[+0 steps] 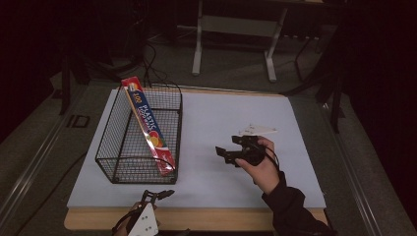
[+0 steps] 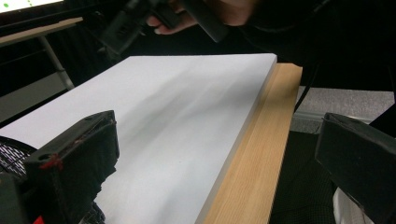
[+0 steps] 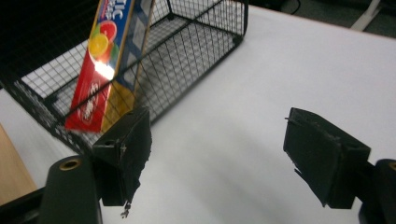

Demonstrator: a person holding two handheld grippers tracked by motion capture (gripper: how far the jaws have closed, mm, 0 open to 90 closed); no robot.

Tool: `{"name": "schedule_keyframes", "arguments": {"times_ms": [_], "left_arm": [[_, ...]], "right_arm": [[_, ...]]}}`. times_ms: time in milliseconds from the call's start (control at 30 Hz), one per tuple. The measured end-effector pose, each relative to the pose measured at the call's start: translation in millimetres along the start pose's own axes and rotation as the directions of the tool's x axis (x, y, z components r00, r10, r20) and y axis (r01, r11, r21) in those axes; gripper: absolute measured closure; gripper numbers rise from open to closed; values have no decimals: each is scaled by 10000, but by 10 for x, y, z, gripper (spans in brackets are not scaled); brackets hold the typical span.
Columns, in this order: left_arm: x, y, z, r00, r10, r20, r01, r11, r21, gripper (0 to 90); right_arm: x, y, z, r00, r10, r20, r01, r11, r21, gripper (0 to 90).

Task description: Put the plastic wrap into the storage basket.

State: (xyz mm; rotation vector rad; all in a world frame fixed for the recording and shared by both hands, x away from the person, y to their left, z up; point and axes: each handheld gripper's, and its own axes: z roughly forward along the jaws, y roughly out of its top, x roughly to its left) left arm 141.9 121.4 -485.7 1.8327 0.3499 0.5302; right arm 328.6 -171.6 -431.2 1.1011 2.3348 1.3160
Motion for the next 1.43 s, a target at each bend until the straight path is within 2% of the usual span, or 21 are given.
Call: {"name": "schedule_keyframes", "arguments": {"times_ms": [100, 233, 333, 567, 667, 767, 867, 1167, 1433], "left_arm": [[2, 0, -2, 10000, 13, -11, -13, 10000, 8, 1], [-3, 2, -2, 10000, 30, 6, -30, 10000, 13, 1], [-3, 2, -1, 10000, 34, -5, -34, 10000, 18, 1], [-4, 3, -3, 10000, 43, 4, -43, 10000, 0, 1], [-4, 0, -2, 10000, 27, 4, -27, 10000, 11, 1], [-3, -1, 0, 10000, 21, 8, -21, 10000, 34, 1], [-9, 2, 1, 10000, 39, 15, -39, 10000, 12, 1], [-10, 3, 14, 10000, 60, 67, -60, 10000, 55, 1], [-7, 6, 2, 10000, 46, 80, -46, 10000, 1, 1]], "right_arm": [[-23, -75, -32, 10000, 55, -27, -55, 10000, 16, 232], [-89, -239, -122, 9994, 311, 123, -308, 9993, -221, 233], [-108, -322, -157, 9993, 112, 345, -109, 9999, -89, 237], [-165, -465, -230, 9985, 281, 466, -274, 9995, -157, 235], [-174, -527, -264, 9984, 277, 496, -270, 9995, -149, 236], [-174, -585, -286, 9983, 31, 583, -26, 9999, -97, 236], [-193, -660, -329, 9981, 98, 610, -91, 9999, -117, 236], [-264, -798, -340, 9966, 73, 820, -58, 9998, -195, 236], [-290, -805, -337, 9963, 135, 848, -113, 9996, -254, 235]]}}
